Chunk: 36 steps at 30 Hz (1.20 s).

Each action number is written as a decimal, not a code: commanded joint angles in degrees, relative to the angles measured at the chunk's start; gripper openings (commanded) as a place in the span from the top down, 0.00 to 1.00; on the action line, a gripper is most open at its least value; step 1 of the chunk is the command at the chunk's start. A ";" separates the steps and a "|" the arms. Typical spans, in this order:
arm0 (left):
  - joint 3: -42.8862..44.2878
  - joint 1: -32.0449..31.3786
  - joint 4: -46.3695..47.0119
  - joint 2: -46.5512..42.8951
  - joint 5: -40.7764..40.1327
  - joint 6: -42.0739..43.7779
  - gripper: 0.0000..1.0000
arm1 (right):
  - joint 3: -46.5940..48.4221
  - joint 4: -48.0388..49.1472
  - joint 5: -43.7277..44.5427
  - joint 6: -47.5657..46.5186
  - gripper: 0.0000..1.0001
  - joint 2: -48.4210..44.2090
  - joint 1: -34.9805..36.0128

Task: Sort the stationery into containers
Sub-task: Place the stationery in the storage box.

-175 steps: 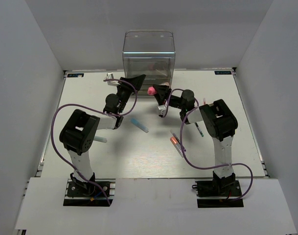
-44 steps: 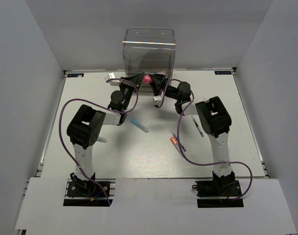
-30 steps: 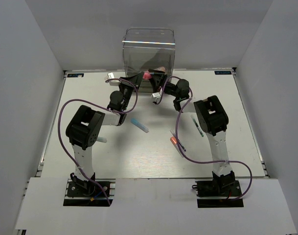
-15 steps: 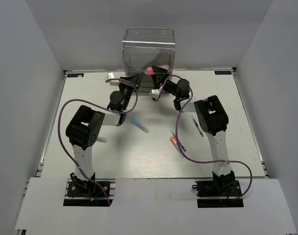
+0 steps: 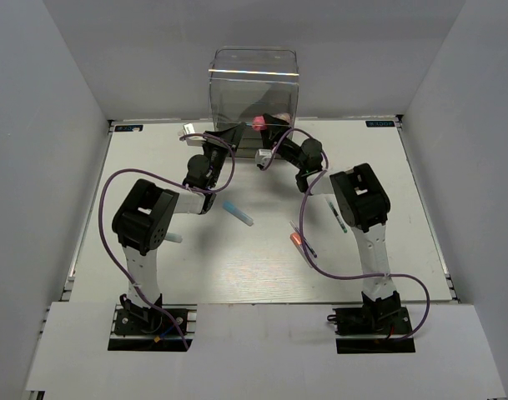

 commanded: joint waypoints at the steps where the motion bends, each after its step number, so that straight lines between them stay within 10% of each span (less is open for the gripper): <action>1: 1.39 -0.08 3.00 -4.38 0.78 1.23 1.00 | -1.30 4.29 2.69 4.92 1.00 -4.10 -0.50; 36: 0.87 -0.08 3.00 -4.38 0.78 1.23 1.00 | -0.07 -0.37 -2.40 17.32 1.00 -5.77 0.03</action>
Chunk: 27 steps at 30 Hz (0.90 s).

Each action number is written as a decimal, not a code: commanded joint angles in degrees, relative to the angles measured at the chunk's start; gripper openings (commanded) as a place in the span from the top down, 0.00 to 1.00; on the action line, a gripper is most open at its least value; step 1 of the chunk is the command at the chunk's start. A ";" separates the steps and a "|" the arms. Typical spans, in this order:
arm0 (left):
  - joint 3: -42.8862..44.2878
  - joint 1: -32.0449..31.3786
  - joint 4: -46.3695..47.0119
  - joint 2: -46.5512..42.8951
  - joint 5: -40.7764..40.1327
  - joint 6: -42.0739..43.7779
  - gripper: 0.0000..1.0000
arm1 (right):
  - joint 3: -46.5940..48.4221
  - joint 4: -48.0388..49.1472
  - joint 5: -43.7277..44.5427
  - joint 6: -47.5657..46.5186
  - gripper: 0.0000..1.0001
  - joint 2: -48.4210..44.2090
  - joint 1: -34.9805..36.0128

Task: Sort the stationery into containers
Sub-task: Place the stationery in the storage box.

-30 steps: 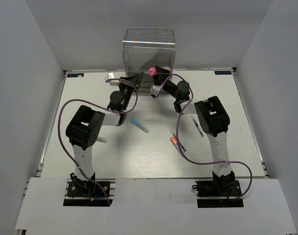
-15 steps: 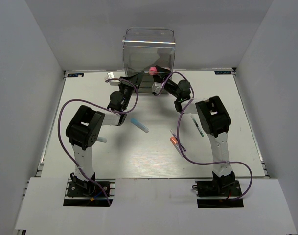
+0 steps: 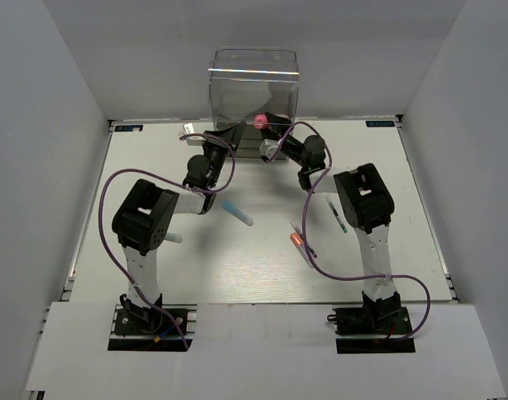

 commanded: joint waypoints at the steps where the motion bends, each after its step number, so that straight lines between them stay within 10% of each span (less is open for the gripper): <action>1: 0.82 0.03 2.14 -4.29 0.76 1.26 1.00 | 0.39 1.38 -1.97 3.51 1.00 -3.23 0.44; 27: 0.82 0.03 2.67 -4.29 0.76 1.26 1.00 | 0.39 1.56 -2.76 10.46 0.92 -3.94 0.09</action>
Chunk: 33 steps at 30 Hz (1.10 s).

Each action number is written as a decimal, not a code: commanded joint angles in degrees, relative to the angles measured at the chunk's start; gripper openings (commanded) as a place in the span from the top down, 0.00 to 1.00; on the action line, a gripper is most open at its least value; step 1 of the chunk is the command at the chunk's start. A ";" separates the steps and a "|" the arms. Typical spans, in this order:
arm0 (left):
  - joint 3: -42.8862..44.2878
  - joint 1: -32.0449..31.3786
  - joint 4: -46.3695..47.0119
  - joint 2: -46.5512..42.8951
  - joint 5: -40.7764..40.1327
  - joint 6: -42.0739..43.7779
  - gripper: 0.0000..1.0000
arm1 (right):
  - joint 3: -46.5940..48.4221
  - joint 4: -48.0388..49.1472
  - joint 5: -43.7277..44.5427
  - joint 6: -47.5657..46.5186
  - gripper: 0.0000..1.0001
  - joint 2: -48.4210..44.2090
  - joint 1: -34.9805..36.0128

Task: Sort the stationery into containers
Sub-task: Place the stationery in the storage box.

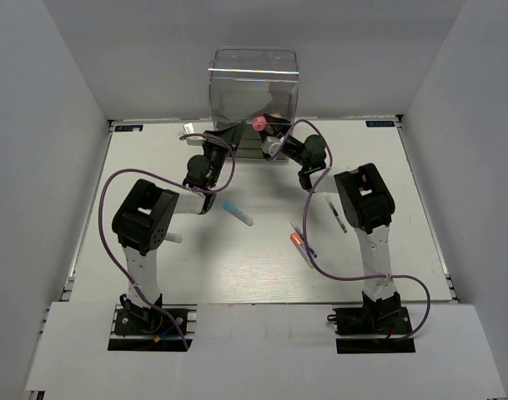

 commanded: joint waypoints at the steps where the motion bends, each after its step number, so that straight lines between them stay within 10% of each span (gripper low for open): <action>1: 0.82 0.03 2.43 -4.29 0.67 1.28 1.00 | 0.39 1.45 -0.29 3.40 0.89 -3.74 0.20; 33: -0.23 0.03 2.96 -4.82 0.67 1.28 1.00 | -0.23 2.07 0.94 4.98 0.31 -4.44 0.20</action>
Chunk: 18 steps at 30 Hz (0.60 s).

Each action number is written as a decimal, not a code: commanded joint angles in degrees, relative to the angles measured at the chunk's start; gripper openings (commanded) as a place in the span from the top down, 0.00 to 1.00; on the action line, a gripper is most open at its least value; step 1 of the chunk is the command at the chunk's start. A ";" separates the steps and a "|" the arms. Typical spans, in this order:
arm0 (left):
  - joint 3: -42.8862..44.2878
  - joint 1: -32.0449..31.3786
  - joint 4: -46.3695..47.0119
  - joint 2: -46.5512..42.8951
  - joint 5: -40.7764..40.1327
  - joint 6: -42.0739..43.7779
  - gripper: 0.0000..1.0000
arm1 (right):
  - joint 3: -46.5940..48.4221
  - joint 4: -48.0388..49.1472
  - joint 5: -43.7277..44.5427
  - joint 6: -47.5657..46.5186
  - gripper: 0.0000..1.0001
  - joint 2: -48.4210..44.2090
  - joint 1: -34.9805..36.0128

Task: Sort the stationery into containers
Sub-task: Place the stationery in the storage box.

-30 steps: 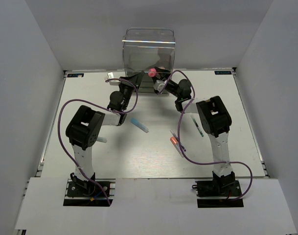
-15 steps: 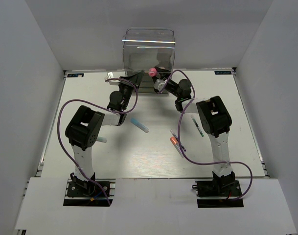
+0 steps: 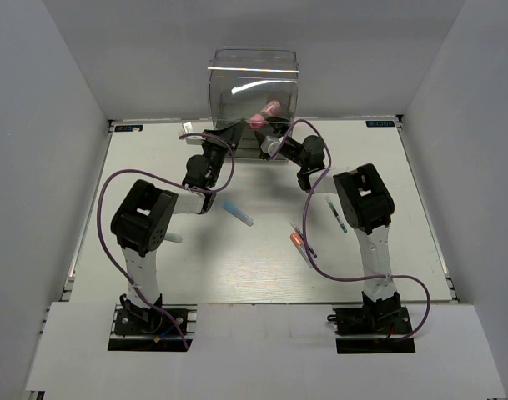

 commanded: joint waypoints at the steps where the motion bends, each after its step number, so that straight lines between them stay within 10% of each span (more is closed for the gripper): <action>1: -0.14 0.03 2.70 -4.14 0.58 1.30 1.00 | 0.08 2.63 0.29 1.90 0.31 -4.12 -0.19; 10: -0.14 0.03 2.70 -4.14 0.58 1.30 1.00 | -3.25 4.74 -1.47 3.04 0.31 -5.69 -0.02; 13: -0.67 0.03 2.70 -4.14 0.58 1.30 1.00 | -9.03 5.97 -3.57 5.14 0.47 -8.41 -0.28; 18: -1.81 0.03 2.70 -4.14 -0.03 0.77 1.00 | -21.18 8.52 -7.09 5.50 1.00 -15.27 -0.36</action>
